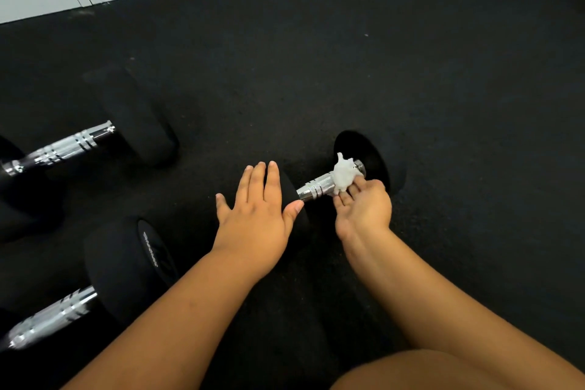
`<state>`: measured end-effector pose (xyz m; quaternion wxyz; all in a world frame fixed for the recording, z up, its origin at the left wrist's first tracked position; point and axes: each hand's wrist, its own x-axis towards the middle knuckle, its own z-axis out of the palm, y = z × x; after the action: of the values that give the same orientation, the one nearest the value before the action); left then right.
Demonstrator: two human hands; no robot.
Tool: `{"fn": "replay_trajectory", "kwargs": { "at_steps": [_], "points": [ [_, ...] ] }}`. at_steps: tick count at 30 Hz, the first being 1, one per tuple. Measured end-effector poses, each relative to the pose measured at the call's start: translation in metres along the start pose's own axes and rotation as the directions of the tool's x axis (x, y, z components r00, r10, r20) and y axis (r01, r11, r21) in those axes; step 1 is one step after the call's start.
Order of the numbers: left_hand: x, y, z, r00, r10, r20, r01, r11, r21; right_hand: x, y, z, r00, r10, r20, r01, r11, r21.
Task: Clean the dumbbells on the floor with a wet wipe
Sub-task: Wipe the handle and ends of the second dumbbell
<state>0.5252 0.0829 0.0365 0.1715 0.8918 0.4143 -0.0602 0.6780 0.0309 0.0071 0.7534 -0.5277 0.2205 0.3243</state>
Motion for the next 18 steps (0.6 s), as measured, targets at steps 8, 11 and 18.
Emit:
{"fn": "replay_trajectory", "kwargs": {
  "at_steps": [8,11,18],
  "points": [
    [-0.003,0.003,0.0,1.0,-0.005,0.002,0.005,1.0,0.001,0.017,0.0,0.025,0.996,0.084,-0.023,-0.086,0.986,-0.141],
    [-0.001,0.002,0.0,1.0,-0.008,0.002,0.008,1.0,-0.004,0.022,0.003,0.034,0.999,0.032,-0.016,-0.034,0.987,-0.158],
    [-0.003,0.002,0.003,1.0,0.003,-0.031,-0.003,1.0,-0.003,0.016,0.0,0.024,0.997,0.037,0.062,-0.028,0.99,-0.138]
  ]
}}
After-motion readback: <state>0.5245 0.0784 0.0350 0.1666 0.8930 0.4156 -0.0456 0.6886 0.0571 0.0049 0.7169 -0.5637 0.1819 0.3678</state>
